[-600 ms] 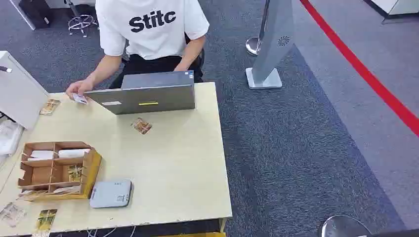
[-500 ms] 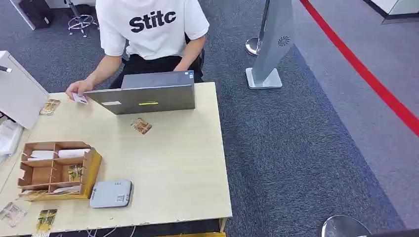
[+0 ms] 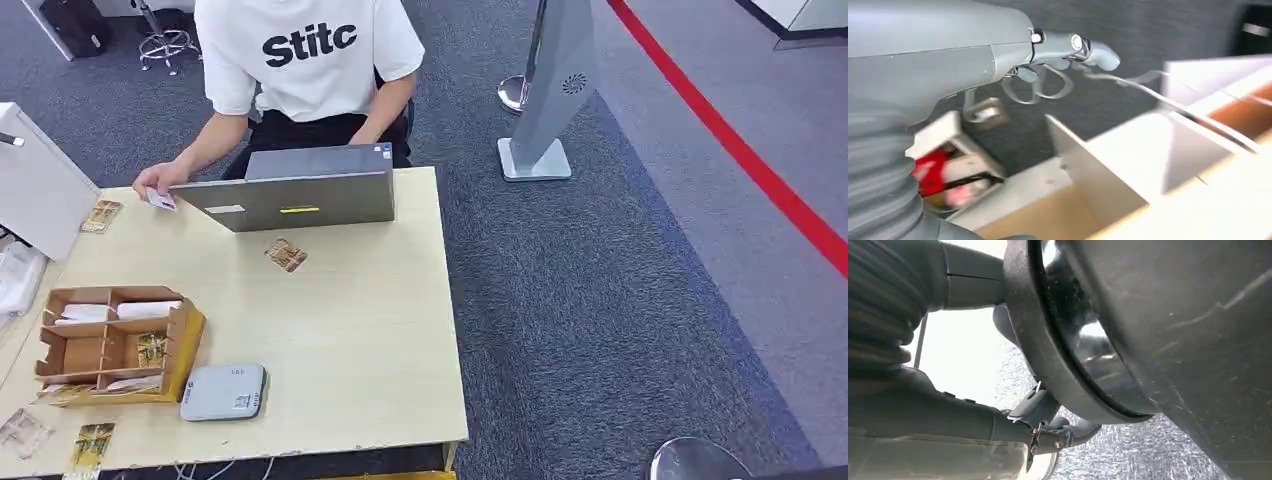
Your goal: Pass the card to the sensor for recognition and then transmit it.
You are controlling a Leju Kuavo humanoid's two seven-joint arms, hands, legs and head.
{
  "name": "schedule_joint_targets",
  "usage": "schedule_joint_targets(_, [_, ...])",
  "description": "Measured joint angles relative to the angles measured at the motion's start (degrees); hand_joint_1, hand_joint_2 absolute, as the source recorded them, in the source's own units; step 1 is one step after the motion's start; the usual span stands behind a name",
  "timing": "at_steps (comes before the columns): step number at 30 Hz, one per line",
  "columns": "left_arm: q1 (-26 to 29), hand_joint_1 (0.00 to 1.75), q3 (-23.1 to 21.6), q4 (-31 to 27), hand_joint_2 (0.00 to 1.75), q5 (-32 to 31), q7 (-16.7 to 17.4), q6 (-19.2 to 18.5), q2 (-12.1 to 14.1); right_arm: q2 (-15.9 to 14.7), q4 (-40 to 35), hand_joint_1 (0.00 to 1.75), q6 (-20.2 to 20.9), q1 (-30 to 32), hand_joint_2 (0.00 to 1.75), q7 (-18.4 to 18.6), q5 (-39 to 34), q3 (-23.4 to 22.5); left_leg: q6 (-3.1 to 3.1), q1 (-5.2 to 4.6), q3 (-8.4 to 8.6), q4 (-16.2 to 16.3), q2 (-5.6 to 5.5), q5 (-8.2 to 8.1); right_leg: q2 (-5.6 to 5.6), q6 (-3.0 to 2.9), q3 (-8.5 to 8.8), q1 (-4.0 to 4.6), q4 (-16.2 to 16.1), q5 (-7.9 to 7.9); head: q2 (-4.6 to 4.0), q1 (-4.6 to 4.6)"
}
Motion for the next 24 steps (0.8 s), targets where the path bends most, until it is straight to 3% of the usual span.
schedule_joint_targets(5, [0.62, 0.00, -2.93, -3.54, 1.75, -0.04, -0.87, 0.02, -0.24, 0.00, 0.00, 0.00, -0.15, 0.06, 1.75, 0.00, -0.09, 0.55, -0.01, 0.01, 0.01, 0.00, 0.07, 0.00, 0.05, -0.01, 0.00, 0.01, 0.00, 0.01, 0.02, 0.02])
schedule_joint_targets(10, [0.89, 0.00, -5.26, -3.75, 1.75, -2.27, -10.39, -1.03, 0.96, -0.13, 0.00, 0.00, -0.57, 0.08, 1.75, 0.07, -1.59, 1.66, -0.01, 0.01, 0.01, 0.00, 0.06, 0.01, 0.04, -0.01, 0.01, 0.01, 0.00, 0.02, 0.00, 0.00])
schedule_joint_targets(17, [0.89, 0.00, -5.27, -3.76, 1.75, -2.28, -10.41, -1.03, 1.05, -0.13, 0.00, 0.00, -0.61, 0.09, 1.75, 0.07, -1.60, 1.66, -0.01, 0.01, 0.01, 0.00, 0.06, 0.01, 0.05, -0.01, 0.01, 0.01, 0.00, 0.02, 0.00, 0.00])
schedule_joint_targets(19, [0.88, 0.00, -5.46, -3.76, 1.75, -2.43, -11.31, -1.12, 1.27, -0.15, 0.00, 0.00, -0.70, 0.11, 1.75, 0.07, -1.86, 1.77, -0.01, 0.01, 0.02, 0.00, 0.07, 0.01, 0.06, -0.02, 0.01, 0.01, 0.00, 0.02, 0.00, 0.02])
schedule_joint_targets(21, [1.05, 0.00, -6.49, -4.21, 1.75, -3.21, -15.18, -1.62, 1.99, -0.33, 0.00, 0.00, -0.65, 0.12, 1.75, 0.07, -2.92, 2.42, -0.03, 0.02, 0.03, 0.00, 0.10, 0.02, 0.11, -0.03, 0.01, 0.02, 0.00, 0.02, 0.00, 0.02])
schedule_joint_targets(22, [1.97, 0.00, -7.93, -8.18, 1.75, -4.00, -16.67, -1.90, 1.35, -0.44, 0.00, 0.00, -0.68, 0.11, 1.75, 0.00, -3.58, 3.19, -0.04, 0.04, 0.02, 0.00, 0.10, 0.02, 0.11, -0.03, 0.00, 0.03, 0.00, 0.02, 0.02, 0.00])
schedule_joint_targets(23, [3.85, 0.00, -11.32, -17.95, 1.75, -5.40, -15.80, 2.17, -1.57, -0.50, 0.00, 0.00, -0.76, 0.11, 1.75, 0.13, -4.41, 3.89, -0.03, 0.04, 0.02, 0.01, 0.10, 0.02, 0.11, -0.02, -0.01, 0.03, -0.02, 0.03, 0.00, 0.04])
schedule_joint_targets(24, [5.56, 0.00, -16.62, -24.86, 1.75, -5.38, -13.87, 9.56, -2.18, -0.52, 0.00, 0.00, -1.02, 0.11, 1.75, 0.87, -5.35, 4.54, -0.03, 0.08, -0.01, 0.06, 0.09, 0.02, 0.10, -0.03, -0.01, 0.10, -0.03, 0.04, 0.02, 0.09])
